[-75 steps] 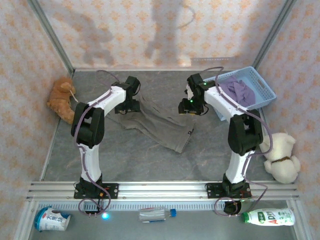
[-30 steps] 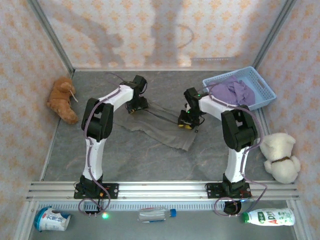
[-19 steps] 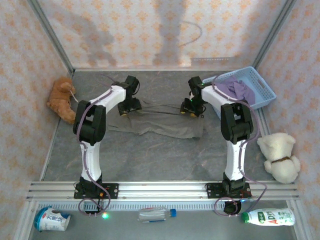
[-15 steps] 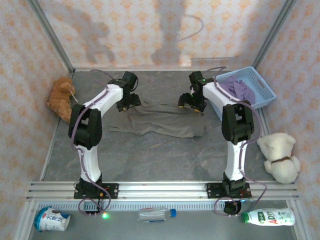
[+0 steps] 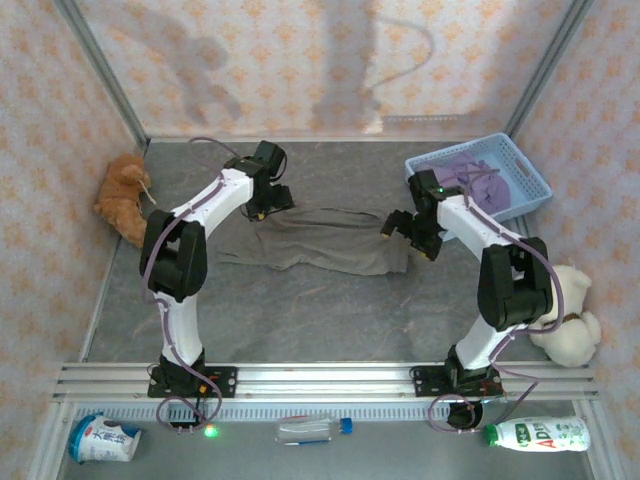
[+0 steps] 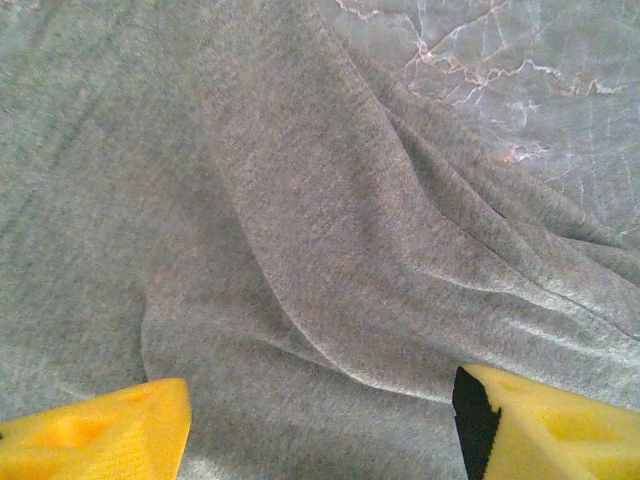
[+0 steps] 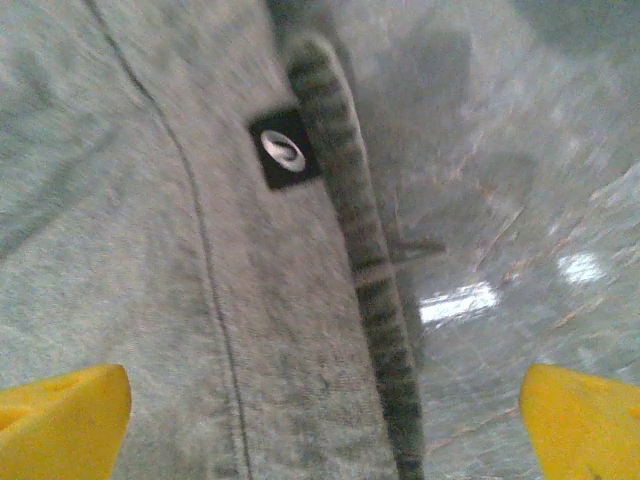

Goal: Fold and stack the mixed laundry pile

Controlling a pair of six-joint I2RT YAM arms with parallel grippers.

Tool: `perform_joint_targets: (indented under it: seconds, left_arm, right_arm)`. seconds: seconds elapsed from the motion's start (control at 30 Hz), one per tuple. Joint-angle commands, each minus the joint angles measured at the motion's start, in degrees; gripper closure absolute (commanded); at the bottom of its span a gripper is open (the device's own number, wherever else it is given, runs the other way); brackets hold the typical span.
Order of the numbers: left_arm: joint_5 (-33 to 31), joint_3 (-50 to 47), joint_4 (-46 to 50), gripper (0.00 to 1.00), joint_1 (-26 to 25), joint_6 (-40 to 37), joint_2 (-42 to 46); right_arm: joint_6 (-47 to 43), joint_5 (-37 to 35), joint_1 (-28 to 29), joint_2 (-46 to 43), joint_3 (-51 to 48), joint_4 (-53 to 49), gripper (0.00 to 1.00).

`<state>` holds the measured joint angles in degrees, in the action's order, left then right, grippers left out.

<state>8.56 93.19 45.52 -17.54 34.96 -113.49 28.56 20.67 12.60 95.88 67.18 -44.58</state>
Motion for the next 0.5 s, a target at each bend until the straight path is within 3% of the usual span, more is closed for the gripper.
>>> perform_joint_targets:
  seconds: [0.0,0.13,0.3,0.37,0.47]
  left_arm:
    - [0.05,-0.1,-0.78,0.29,-0.16,1.34,-0.77]
    - [-0.99,-1.52,-0.93,0.29,-0.21,1.25,-0.04]
    - [-2.98,-3.71,-1.13,0.29,-0.19,1.01,0.82]
    - [-3.84,-4.56,-1.13,0.29,-0.06,0.9,0.65]
    - [-4.5,-5.52,-1.04,0.29,0.01,0.73,0.46]
  right_arm:
    - [7.45,5.53,0.23,0.62,-3.55,8.43,0.01]
    - [10.06,6.16,0.61,4.51,-4.51,12.34,0.0]
    - [10.73,2.26,3.47,9.37,-2.78,12.24,0.1]
    - [10.03,-1.38,5.06,12.1,-1.18,9.95,0.19]
    - [9.23,-4.32,5.33,14.81,-0.23,7.5,0.43]
